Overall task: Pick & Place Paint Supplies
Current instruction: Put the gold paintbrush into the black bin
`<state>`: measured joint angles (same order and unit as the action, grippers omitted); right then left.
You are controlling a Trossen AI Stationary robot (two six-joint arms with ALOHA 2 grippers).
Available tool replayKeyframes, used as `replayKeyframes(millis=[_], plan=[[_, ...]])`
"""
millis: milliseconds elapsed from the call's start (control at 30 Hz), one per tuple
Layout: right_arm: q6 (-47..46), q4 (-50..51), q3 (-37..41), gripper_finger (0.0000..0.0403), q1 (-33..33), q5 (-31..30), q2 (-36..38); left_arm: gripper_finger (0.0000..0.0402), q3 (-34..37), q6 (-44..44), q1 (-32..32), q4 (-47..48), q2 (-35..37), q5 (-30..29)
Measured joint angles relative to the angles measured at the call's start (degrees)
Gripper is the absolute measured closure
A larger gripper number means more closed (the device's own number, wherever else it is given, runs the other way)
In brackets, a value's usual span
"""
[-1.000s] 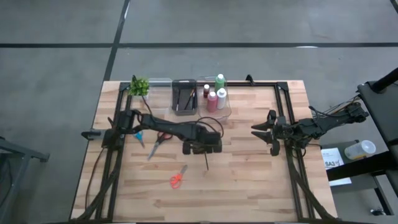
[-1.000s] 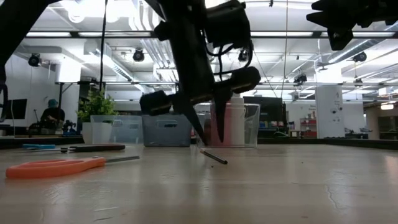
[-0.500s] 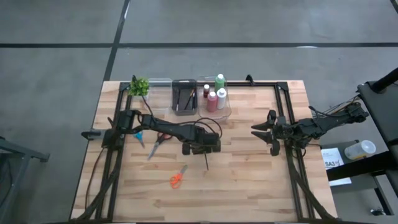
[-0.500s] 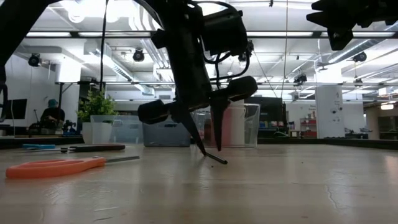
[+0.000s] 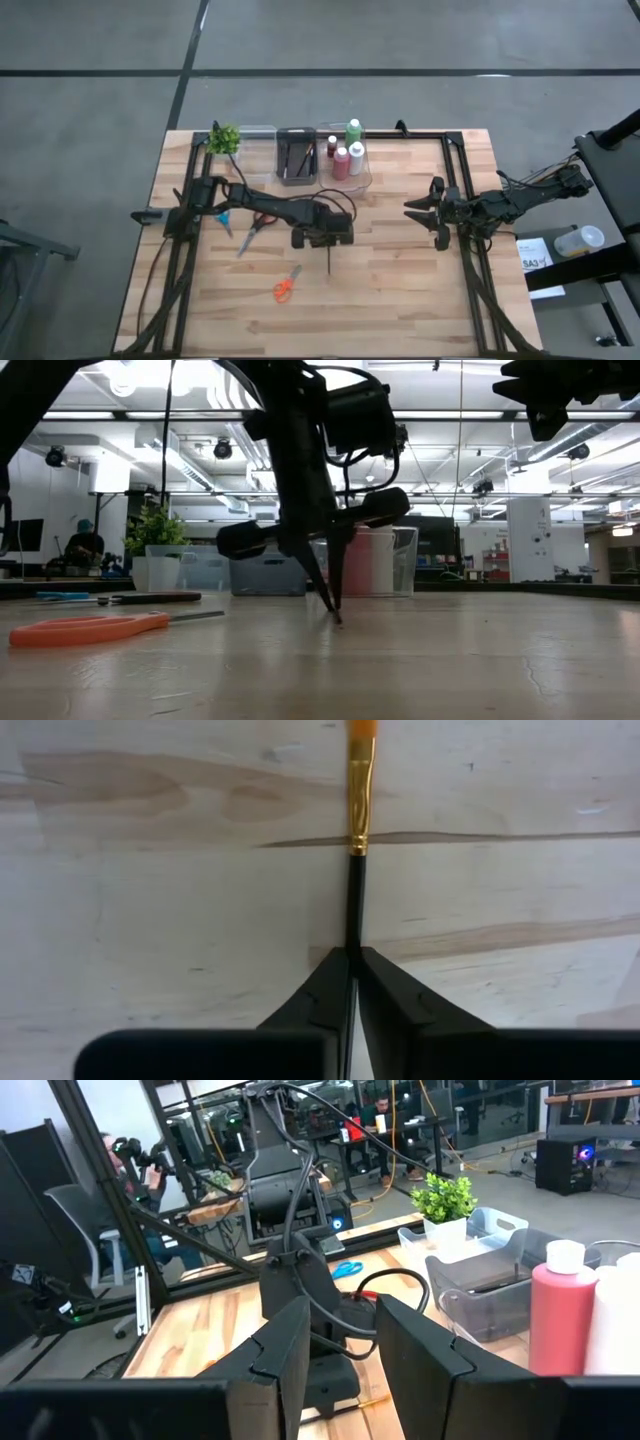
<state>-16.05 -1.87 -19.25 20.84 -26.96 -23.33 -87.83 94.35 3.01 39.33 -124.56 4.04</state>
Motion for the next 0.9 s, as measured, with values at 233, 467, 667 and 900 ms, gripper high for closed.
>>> replayKeyframes(millis=[233, 467, 667, 900], plan=[[0.0, -0.01, 0.0, 0.0287, 0.01, 0.0, 0.0, 0.0375, -0.06, -1.75, -0.07, -0.15, -0.73, 1.78], [0.0, 0.0, 0.0, 0.0287, 0.0, 0.0, 0.0, 0.0376, -0.15, -3.71, -0.12, -0.13, -0.44, 1.82], [0.0, -0.02, 0.0, 0.0287, 0.0, 0.0, 0.0, 0.0376, 0.06, -4.37, -0.17, 0.89, 0.53, 1.55], [0.0, -0.01, 0.0, 0.0287, 0.01, 0.0, -0.01, 0.0376, 0.19, -4.41, -0.44, 3.46, 2.13, 1.4]])
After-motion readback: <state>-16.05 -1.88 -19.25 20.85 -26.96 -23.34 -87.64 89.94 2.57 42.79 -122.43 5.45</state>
